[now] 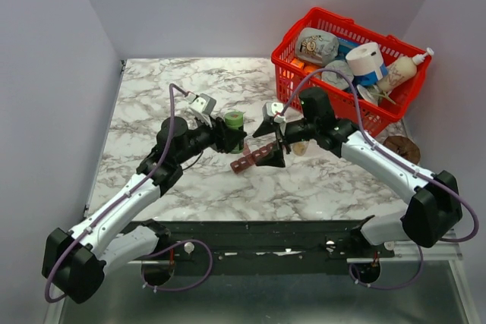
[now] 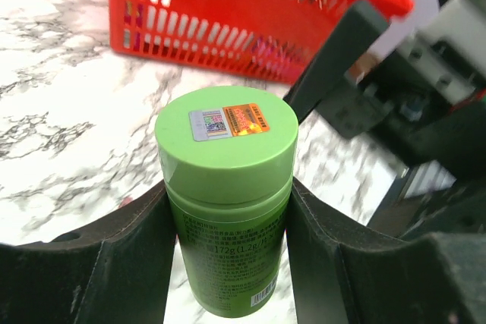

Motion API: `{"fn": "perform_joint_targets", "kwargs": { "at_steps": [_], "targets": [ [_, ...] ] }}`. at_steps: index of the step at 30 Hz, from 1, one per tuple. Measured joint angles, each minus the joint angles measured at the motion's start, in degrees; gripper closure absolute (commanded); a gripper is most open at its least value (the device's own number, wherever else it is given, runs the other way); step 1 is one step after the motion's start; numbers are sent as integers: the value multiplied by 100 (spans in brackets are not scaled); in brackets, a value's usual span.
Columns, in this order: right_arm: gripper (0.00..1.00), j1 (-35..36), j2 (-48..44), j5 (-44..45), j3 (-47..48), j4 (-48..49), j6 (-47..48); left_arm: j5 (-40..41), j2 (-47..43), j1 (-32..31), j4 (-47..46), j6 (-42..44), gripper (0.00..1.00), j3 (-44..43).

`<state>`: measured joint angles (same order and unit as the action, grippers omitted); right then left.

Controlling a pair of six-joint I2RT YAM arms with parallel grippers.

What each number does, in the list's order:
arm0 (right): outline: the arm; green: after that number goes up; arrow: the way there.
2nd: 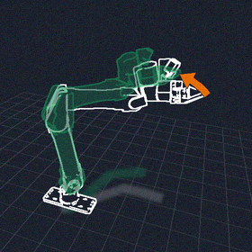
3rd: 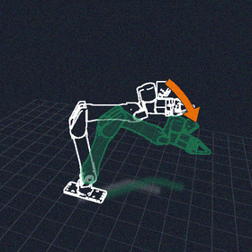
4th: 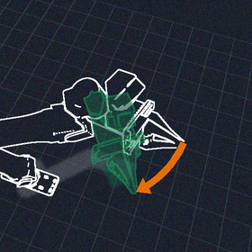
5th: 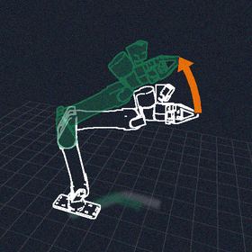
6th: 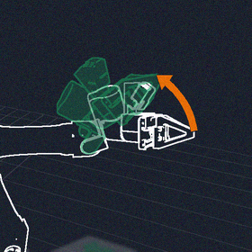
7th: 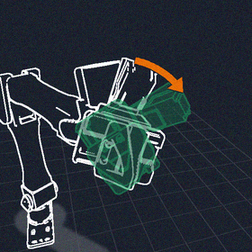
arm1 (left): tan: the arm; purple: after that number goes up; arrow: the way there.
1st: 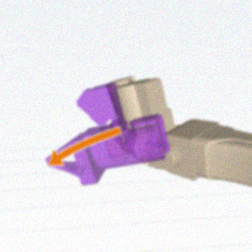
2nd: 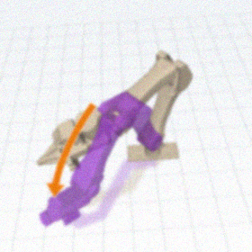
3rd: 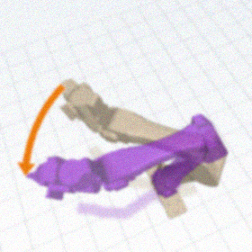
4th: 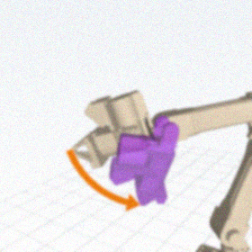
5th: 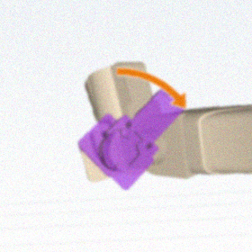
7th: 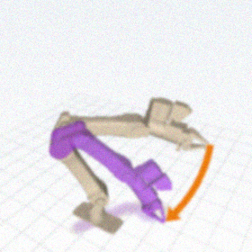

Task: Sort the pills into containers

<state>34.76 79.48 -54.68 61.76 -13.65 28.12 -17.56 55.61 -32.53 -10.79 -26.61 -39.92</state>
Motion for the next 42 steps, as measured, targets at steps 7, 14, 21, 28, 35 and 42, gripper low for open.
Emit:
{"fn": "perform_joint_targets", "kwargs": {
  "at_steps": [7,14,21,28,35,42],
  "targets": [
    [1,-127,-2,-752,385,-675,264,-1357,50,94,835,1366,95,-109],
    [2,-284,-11,-942,439,-199,-881,-2122,398,46,1394,2046,95,-382],
    [5,-299,35,-1040,439,310,-1768,-2487,669,-181,1694,2332,95,-625],
    [11,-295,153,-1147,439,415,-2039,-2583,896,-247,1926,2531,95,-861],
    [20,-221,385,-1152,463,315,-2004,-2581,922,-247,2035,2684,95,-979],
    [72,-181,442,-1161,490,170,-1923,-2601,944,-247,2033,2706,92,-1021]
  ]
}}
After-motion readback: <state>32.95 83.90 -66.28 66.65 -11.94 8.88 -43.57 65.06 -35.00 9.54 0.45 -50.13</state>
